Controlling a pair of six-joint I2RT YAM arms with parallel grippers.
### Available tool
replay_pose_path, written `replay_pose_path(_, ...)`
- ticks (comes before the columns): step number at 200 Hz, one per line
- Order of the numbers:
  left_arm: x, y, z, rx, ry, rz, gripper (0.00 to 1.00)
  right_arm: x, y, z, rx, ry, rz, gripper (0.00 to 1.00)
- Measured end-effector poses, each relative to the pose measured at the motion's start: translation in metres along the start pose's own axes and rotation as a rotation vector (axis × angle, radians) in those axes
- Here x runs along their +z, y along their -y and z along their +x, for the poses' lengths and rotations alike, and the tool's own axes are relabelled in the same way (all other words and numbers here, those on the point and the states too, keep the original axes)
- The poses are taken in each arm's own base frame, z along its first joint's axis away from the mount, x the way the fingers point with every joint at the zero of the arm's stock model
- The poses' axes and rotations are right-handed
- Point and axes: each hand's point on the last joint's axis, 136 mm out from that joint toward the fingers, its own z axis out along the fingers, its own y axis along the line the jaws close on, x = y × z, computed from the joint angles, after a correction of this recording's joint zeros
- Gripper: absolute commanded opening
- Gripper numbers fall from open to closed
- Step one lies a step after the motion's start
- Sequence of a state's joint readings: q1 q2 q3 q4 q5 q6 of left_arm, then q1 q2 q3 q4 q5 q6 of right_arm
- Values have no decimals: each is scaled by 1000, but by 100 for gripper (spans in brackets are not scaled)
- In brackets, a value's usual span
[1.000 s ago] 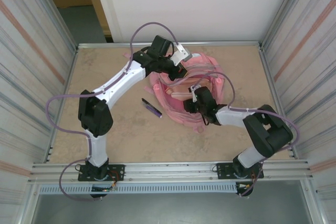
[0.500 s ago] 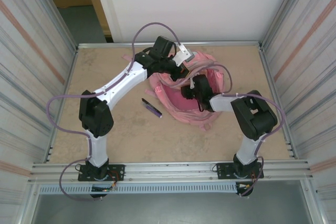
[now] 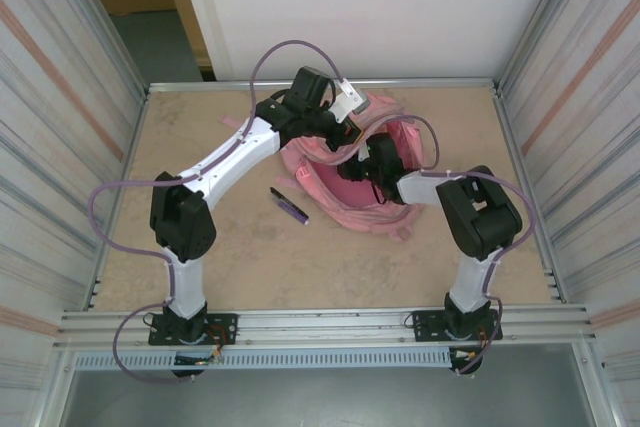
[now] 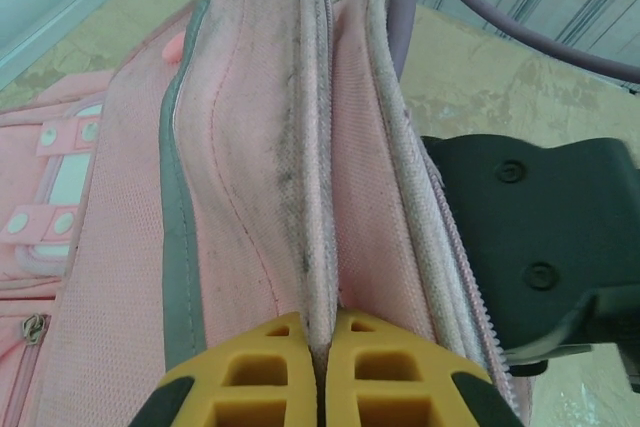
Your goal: Pack books, pencil case, and school supplies into a backpack
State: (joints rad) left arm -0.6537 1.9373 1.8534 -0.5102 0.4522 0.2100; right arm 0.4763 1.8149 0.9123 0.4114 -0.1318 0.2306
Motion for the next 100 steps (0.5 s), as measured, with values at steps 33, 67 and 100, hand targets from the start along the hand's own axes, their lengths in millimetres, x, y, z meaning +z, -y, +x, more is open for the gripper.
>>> replay_pose_path(33, 4, -5, 7, -44, 5, 6, 0, -38, -7, 1, 3, 40, -60, 55)
replay_pose_path(67, 9, -5, 13, -64, 9, 16, 9, -82, 0, 6, 12, 93, -63, 56)
replay_pose_path(100, 15, -1, 17, -106, 30, 44, 36, -134, -1, 14, 6, 155, -51, 58)
